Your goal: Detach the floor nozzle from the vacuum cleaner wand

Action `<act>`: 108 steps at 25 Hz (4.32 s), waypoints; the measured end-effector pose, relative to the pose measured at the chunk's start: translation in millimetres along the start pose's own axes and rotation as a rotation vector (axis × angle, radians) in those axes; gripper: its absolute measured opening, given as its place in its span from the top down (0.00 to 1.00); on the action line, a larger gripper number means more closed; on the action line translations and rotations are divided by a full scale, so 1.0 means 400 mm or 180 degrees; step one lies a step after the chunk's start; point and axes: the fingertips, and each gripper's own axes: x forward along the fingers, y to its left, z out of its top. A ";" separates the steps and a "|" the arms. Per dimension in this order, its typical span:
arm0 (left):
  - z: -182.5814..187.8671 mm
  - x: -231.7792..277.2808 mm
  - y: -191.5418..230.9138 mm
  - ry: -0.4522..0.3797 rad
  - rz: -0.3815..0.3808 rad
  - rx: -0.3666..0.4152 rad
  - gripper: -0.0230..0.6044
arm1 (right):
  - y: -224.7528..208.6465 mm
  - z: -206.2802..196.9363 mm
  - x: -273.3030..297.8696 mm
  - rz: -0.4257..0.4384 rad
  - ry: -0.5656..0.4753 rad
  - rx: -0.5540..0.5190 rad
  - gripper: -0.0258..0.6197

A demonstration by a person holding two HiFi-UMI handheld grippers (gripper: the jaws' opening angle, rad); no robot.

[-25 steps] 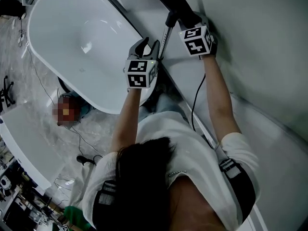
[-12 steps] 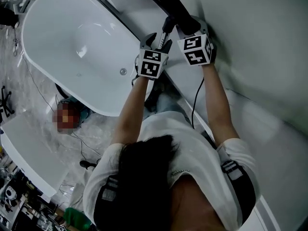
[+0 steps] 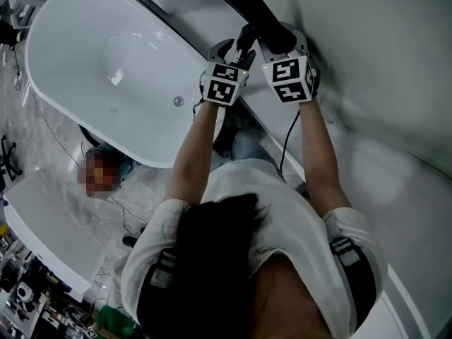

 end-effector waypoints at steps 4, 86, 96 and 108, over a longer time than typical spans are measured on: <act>-0.013 -0.006 -0.014 -0.0040 0.0026 -0.0035 0.58 | 0.010 -0.002 -0.025 -0.0015 -0.0030 -0.0003 0.63; -0.050 -0.048 -0.087 -0.0386 -0.0344 -0.0041 0.74 | -0.187 0.165 -0.269 -0.0476 -0.0607 0.0925 0.63; -0.042 -0.014 -0.056 -0.0275 -0.0342 -0.0173 0.74 | -0.119 0.153 -0.268 -0.0352 -0.0609 0.1039 0.63; -0.011 0.035 0.028 -0.0152 -0.0288 -0.0228 0.74 | -0.113 0.155 -0.248 -0.0320 -0.0557 0.1269 0.63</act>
